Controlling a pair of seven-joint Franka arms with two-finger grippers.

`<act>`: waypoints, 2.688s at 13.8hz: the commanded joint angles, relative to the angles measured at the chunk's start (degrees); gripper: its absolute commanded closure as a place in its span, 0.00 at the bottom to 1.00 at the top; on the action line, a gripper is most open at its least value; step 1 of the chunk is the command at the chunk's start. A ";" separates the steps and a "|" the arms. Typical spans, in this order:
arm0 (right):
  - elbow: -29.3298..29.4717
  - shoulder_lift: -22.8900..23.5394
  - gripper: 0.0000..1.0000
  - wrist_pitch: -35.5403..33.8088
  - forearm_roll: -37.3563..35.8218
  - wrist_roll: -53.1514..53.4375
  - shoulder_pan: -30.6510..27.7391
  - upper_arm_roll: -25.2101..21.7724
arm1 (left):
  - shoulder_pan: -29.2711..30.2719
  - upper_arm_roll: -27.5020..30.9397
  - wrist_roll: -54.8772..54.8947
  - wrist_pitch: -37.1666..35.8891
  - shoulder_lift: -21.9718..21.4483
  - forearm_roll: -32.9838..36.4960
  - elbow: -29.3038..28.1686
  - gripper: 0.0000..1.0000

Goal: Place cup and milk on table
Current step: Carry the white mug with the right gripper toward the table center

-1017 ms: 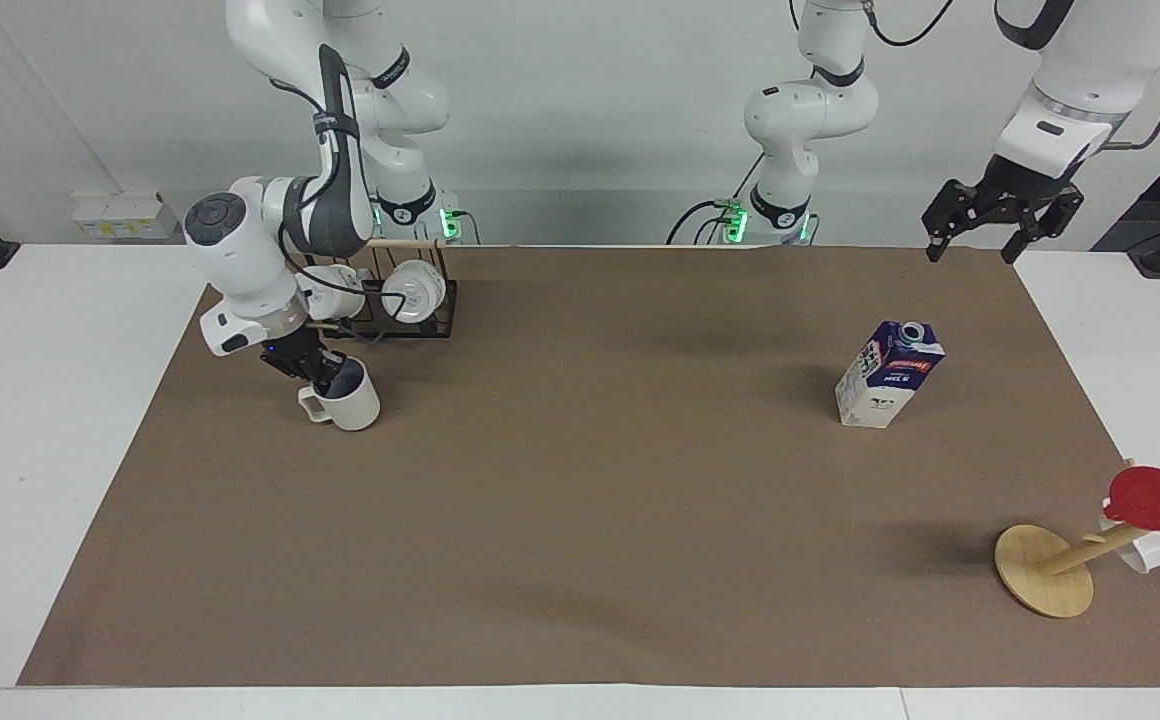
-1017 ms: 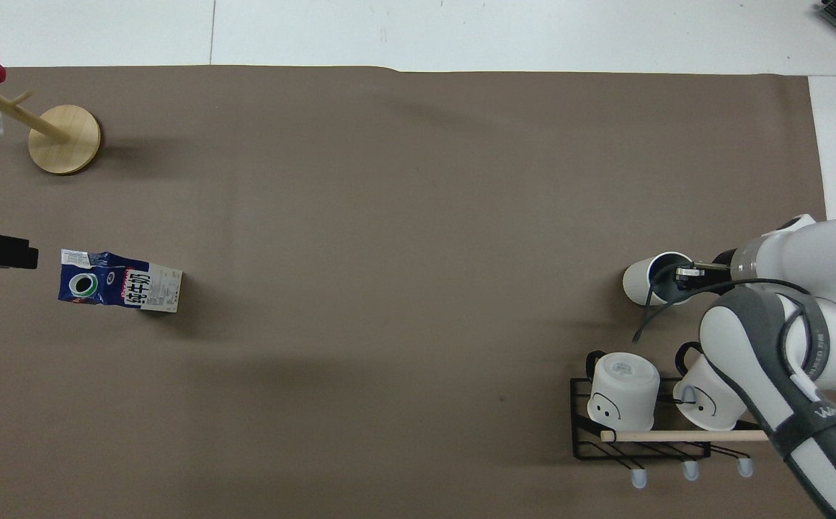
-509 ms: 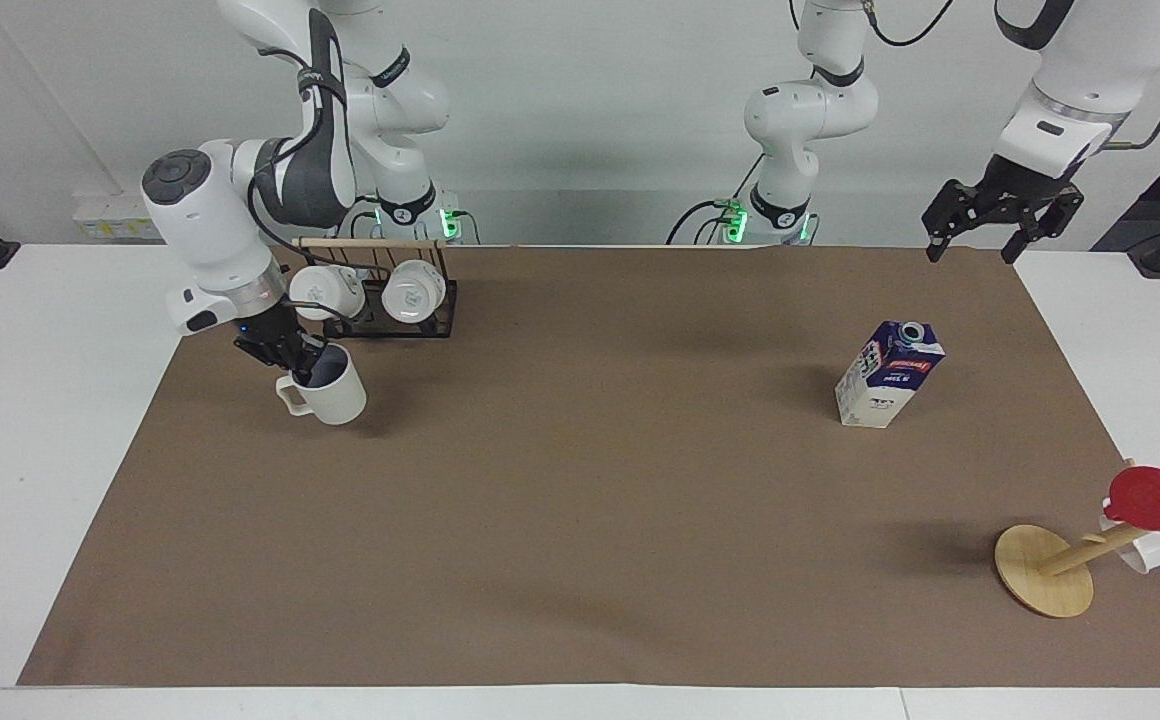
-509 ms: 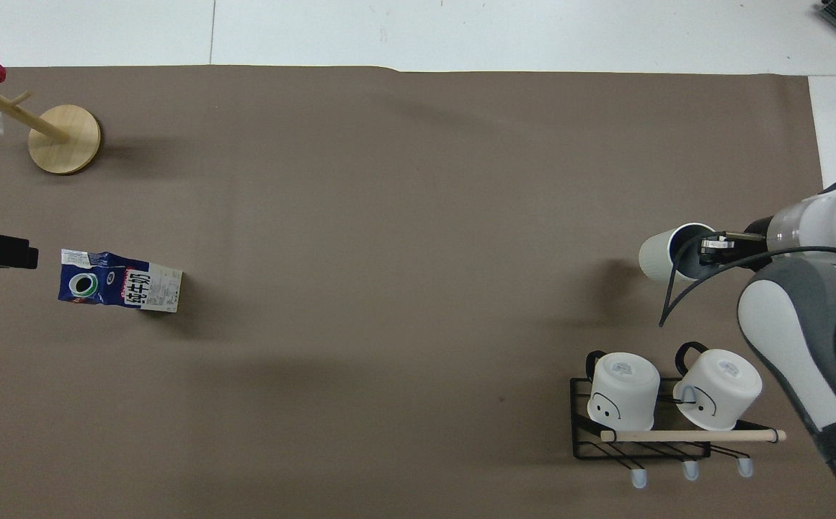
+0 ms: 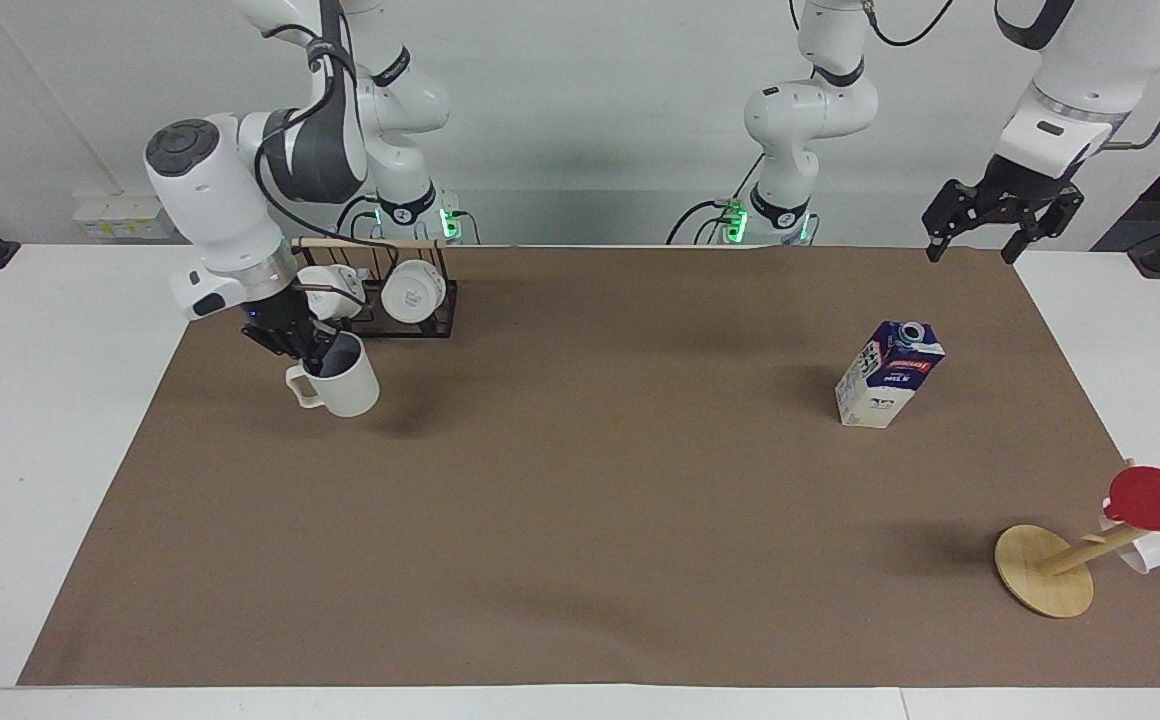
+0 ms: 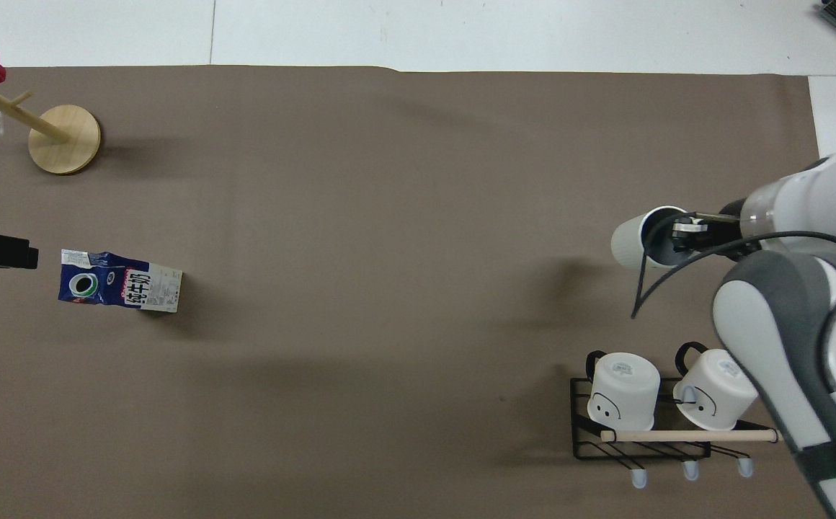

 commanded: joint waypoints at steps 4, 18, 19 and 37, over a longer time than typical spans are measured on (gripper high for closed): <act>8.43 7.11 1.00 -0.21 -0.31 12.57 9.18 0.36 | 0.37 -0.29 -0.36 -0.91 0.11 0.77 0.72 0.00; 12.93 17.04 1.00 4.00 -2.86 24.77 22.89 0.53 | 0.46 -0.29 -0.36 -0.91 0.11 0.77 0.72 0.00; 12.92 18.27 1.00 5.14 -2.86 26.61 24.03 0.53 | 0.37 -0.29 -0.36 -0.91 0.11 0.77 0.72 0.00; 7.65 19.60 0.92 12.72 1.71 28.13 25.53 1.59 | 0.11 -0.29 -0.36 -0.82 0.11 0.77 0.72 0.00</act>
